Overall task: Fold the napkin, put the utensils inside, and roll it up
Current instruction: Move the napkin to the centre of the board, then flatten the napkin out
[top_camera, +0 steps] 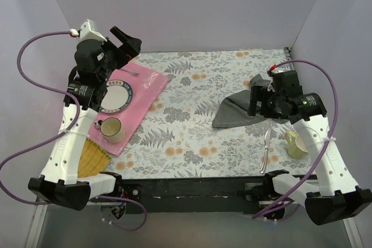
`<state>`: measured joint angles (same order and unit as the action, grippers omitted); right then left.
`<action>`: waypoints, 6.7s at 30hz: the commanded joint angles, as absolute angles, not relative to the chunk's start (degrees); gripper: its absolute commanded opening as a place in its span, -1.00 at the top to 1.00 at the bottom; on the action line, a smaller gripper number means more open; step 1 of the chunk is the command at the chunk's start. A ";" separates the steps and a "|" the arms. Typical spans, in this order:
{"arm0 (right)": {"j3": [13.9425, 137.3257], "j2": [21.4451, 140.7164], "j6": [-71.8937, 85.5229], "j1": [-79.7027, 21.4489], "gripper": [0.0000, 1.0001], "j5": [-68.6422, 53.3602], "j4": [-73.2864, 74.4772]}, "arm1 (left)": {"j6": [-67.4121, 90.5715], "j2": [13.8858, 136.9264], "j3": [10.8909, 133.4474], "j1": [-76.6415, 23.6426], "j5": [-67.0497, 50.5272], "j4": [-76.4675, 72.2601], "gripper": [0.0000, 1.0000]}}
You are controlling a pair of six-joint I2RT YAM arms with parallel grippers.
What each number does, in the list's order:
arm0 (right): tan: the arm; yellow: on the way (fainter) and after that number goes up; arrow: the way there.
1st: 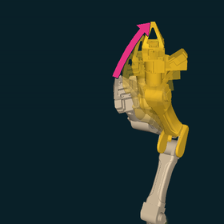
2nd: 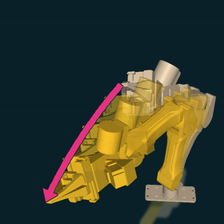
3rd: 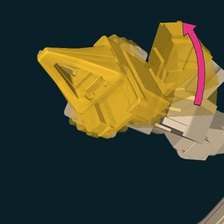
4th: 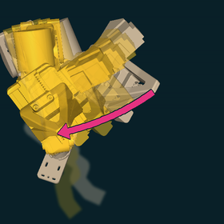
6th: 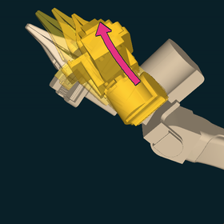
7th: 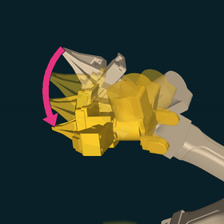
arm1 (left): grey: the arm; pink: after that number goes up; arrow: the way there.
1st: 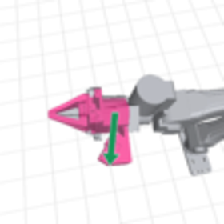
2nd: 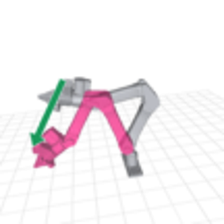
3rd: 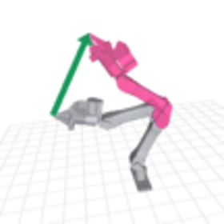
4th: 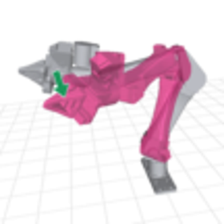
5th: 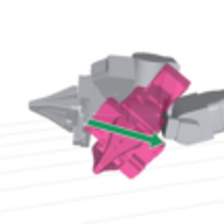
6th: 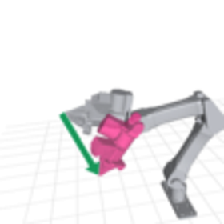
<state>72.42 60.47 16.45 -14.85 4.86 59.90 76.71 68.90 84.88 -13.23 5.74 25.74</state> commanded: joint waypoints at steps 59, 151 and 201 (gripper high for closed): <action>70.31 79.36 14.59 -15.65 -0.89 -8.71 58.54 | 85.86 69.36 64.26 -37.18 16.88 48.95 1.00; 61.78 95.00 18.19 -24.26 -0.37 -20.83 34.19 | 87.10 62.75 70.92 -35.60 8.96 54.32 1.00; 100.58 105.40 11.07 -20.64 -0.39 -9.86 62.67 | 85.78 68.47 81.48 -35.51 15.21 57.13 1.00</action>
